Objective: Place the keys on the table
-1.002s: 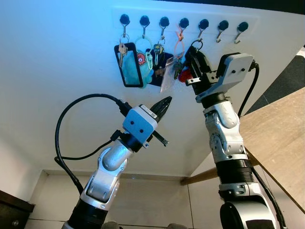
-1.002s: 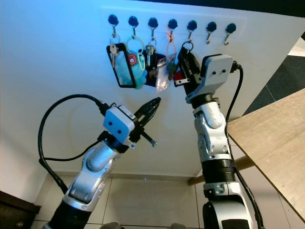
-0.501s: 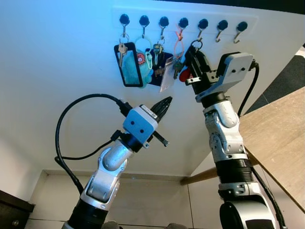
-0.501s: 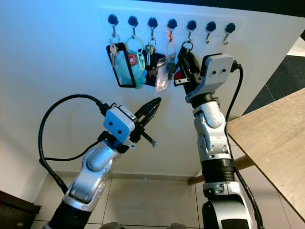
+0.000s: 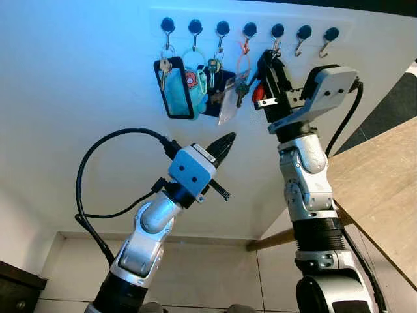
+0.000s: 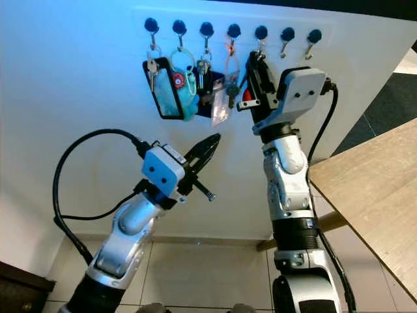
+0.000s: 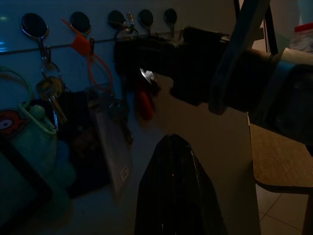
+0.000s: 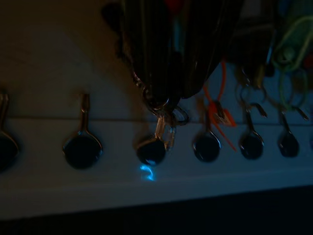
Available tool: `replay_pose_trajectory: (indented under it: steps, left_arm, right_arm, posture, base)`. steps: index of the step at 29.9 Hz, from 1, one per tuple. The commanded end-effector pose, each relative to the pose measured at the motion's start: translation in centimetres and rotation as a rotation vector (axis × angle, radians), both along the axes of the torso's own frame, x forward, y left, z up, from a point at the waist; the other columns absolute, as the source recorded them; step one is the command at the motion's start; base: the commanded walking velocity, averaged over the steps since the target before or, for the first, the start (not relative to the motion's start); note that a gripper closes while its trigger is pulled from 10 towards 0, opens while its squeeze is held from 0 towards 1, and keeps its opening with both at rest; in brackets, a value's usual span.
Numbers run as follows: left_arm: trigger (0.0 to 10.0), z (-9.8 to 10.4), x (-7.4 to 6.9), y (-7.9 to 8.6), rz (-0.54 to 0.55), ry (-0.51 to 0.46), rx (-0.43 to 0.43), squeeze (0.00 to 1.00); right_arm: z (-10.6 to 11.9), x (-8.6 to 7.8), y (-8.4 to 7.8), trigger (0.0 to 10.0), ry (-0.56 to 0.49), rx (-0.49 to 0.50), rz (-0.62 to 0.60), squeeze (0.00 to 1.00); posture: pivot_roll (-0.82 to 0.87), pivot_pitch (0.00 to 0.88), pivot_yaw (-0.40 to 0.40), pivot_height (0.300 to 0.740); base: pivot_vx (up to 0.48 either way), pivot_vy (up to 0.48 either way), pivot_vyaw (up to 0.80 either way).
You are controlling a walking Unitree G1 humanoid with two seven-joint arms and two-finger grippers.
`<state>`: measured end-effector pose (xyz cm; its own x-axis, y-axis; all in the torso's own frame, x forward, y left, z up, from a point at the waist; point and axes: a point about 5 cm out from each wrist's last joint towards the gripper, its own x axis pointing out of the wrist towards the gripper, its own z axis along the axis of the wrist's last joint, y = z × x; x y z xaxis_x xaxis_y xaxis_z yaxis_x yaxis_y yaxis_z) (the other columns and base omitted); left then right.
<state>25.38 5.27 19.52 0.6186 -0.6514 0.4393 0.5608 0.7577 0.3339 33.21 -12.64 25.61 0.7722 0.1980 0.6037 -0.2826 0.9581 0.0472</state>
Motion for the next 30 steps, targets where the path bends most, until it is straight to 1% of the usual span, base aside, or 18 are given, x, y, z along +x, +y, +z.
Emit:
replay_pose_trajectory:
  steps: [1,2,4,5,6,7,9,11,16,17,19,21,22,23,25,26,27,30]
  left_arm:
    - [10.0,-0.3,-0.3,-0.2,-0.014,0.001,0.018,0.00]
    - [10.0,-0.3,-0.3,-0.2,-0.014,0.001,0.018,0.00]
    - [10.0,-0.4,-0.4,-0.2,-0.016,0.003,0.021,0.00]
    - [10.0,-0.4,-0.4,-0.2,-0.016,0.003,0.021,0.00]
    - [10.0,-0.4,-0.4,-0.2,-0.017,0.004,0.024,0.00]
    - [10.0,-0.4,-0.4,-0.2,-0.017,0.004,0.024,0.00]
    - [10.0,-0.5,-0.4,-0.2,-0.018,0.005,0.027,0.00]
    - [10.0,-0.5,-0.5,-0.2,-0.018,0.007,0.029,0.00]
    - [10.0,-0.5,-0.4,-0.2,-0.020,0.008,0.031,0.00]
    - [10.0,-0.5,-0.4,-0.2,-0.022,0.008,0.033,0.00]
    - [10.0,-0.5,-0.4,-0.2,-0.022,0.008,0.033,0.00]
    - [10.0,-0.5,-0.4,-0.2,-0.022,0.008,0.033,0.00]
    - [10.0,-0.5,-0.4,-0.2,-0.022,0.008,0.033,0.00]
    - [10.0,-0.5,-0.4,-0.2,-0.022,0.008,0.033,0.00]
    - [10.0,-0.5,-0.4,-0.2,-0.021,0.008,0.033,0.00]
    - [10.0,-0.5,-0.4,-0.2,-0.021,0.008,0.033,0.00]
    - [10.0,-0.5,-0.5,-0.2,-0.020,0.008,0.033,0.00]
    - [10.0,-0.4,-0.5,-0.2,-0.020,0.008,0.032,0.00]
  right_arm:
    - [0.0,-0.4,0.1,1.6,-0.013,0.003,-0.004,0.00]
    - [0.0,-0.4,0.1,1.6,-0.013,0.003,-0.004,0.00]
    - [-1.1,-0.4,0.2,2.0,0.035,-0.002,-0.003,0.00]
    - [-1.1,-0.4,0.2,2.0,0.035,-0.002,-0.003,0.00]
    - [-2.1,-0.4,0.2,2.5,0.080,-0.008,-0.004,0.00]
    - [-2.1,-0.4,0.2,2.5,0.080,-0.008,-0.004,0.00]
    - [-3.1,-0.5,0.0,2.9,0.125,-0.009,-0.007,0.00]
    - [-3.8,-0.6,-0.1,3.1,0.156,-0.008,-0.009,0.00]
    - [-4.2,-0.8,-0.1,3.3,0.177,-0.008,-0.006,0.00]
    - [-4.4,-1.0,-0.1,3.8,0.184,-0.007,-0.003,0.00]
    - [-4.4,-1.1,-0.1,3.8,0.186,-0.007,-0.002,0.00]
    - [-4.5,-1.2,0.0,4.5,0.194,0.004,0.006,0.00]
    - [-4.5,-1.2,0.0,4.5,0.194,0.004,0.006,0.00]
    - [-4.5,-1.3,0.1,5.8,0.199,0.010,0.012,0.00]
    - [-4.6,-1.3,0.2,5.8,0.206,0.017,0.020,0.00]
    - [-4.7,-1.5,0.4,9.8,0.212,0.023,0.034,0.00]
    - [-4.7,-1.6,0.8,10.0,0.218,0.032,0.055,0.00]
    - [-4.5,-1.9,1.2,10.0,0.218,0.042,0.085,0.00]
  posture:
    - [0.07,0.061,-0.059,0.740]
    - [0.07,0.061,-0.059,0.740]
    - [0.07,0.061,-0.059,0.740]
    - [0.07,0.061,-0.059,0.740]
    - [0.07,0.067,-0.059,0.740]
    - [0.07,0.067,-0.059,0.740]
    - [0.07,0.069,-0.058,0.740]
    - [0.06,0.072,-0.057,0.740]
    - [0.06,0.075,-0.054,0.740]
    - [0.06,0.077,-0.054,0.740]
    - [0.06,0.077,-0.054,0.740]
    - [0.06,0.081,-0.053,0.740]
    - [0.06,0.081,-0.053,0.740]
    - [0.06,0.081,-0.053,0.740]
    - [0.06,0.081,-0.053,0.740]
    - [0.06,0.085,-0.053,0.740]
    - [0.06,0.087,-0.053,0.740]
    - [0.06,0.091,-0.052,0.740]
  base:
    - [0.000,0.000,0.00]
    - [0.000,0.000,0.00]
    - [0.000,0.000,0.00]
    - [0.000,0.000,0.00]
    - [0.000,0.000,0.00]
    - [0.000,0.000,0.00]
    - [0.000,0.000,0.00]
    - [0.000,0.000,0.00]
    - [0.000,0.000,0.00]
    - [0.000,0.000,0.00]
    - [0.000,0.000,0.00]
    - [0.000,0.000,0.00]
    - [0.000,0.000,0.00]
    - [0.000,0.000,0.00]
    - [0.000,0.000,0.00]
    - [0.000,0.000,0.00]
    - [0.000,0.000,0.00]
    - [0.000,0.000,0.00]
